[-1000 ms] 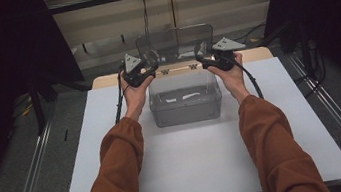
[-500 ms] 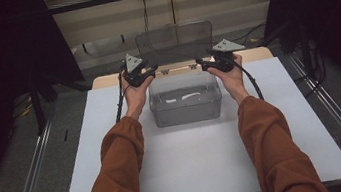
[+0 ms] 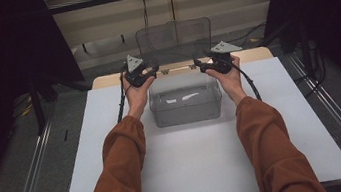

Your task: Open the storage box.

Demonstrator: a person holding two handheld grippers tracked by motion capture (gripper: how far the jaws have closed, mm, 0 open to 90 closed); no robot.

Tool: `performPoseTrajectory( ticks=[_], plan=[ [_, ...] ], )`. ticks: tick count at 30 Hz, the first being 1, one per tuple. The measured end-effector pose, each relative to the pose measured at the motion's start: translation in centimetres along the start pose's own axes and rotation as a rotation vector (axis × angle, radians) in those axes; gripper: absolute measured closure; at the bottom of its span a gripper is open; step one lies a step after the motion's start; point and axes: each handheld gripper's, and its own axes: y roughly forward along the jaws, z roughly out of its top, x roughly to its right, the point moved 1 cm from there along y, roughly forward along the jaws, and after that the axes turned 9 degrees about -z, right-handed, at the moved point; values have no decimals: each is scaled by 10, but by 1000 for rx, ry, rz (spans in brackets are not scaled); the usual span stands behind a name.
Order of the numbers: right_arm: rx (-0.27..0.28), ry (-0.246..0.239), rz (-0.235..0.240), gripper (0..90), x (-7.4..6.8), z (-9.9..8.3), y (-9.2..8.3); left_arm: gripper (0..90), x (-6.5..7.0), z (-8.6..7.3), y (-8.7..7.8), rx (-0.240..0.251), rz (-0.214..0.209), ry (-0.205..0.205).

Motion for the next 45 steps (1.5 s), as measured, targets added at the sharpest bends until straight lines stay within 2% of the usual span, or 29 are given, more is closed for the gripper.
performPoseTrajectory(
  ticks=[5, 12, 16, 19, 21, 24, 28, 31, 37, 40, 45],
  plan=[
    [-5, 3, -4, 395, 0, -1, 2, 511, 0, 0, 1, 1, -12, 1],
    [-18, 1, -1, 380, 0, 0, 5, 421, 2, 0, 3, -5, -26, 10],
    [-19, 10, 6, 377, 0, 0, 6, 408, 1, 0, 4, -5, -31, 0],
    [-27, 3, 4, 370, 0, 0, 6, 384, 3, 0, 6, 2, -38, -23],
    [-31, 2, 1, 356, 0, 0, 7, 359, 2, 0, 6, -14, -38, -9],
    [-28, 0, -1, 345, -1, 0, 8, 350, 2, -1, 8, -3, -44, -28],
    [-35, 0, -2, 340, -1, 0, 9, 348, 0, -1, 7, -19, -55, -27],
    [-37, 7, 2, 331, -1, 0, 10, 311, 1, -2, 9, -28, -55, -14],
    [-43, 11, 4, 328, -1, 1, 11, 306, 1, -3, 10, -22, -61, -24],
    [-50, 14, 4, 326, -1, 1, 11, 309, 0, -4, 9, -31, -57, -15],
    [-57, 18, 12, 331, 1, 1, 11, 381, -3, -5, 8, -31, -51, -22]
  ],
)
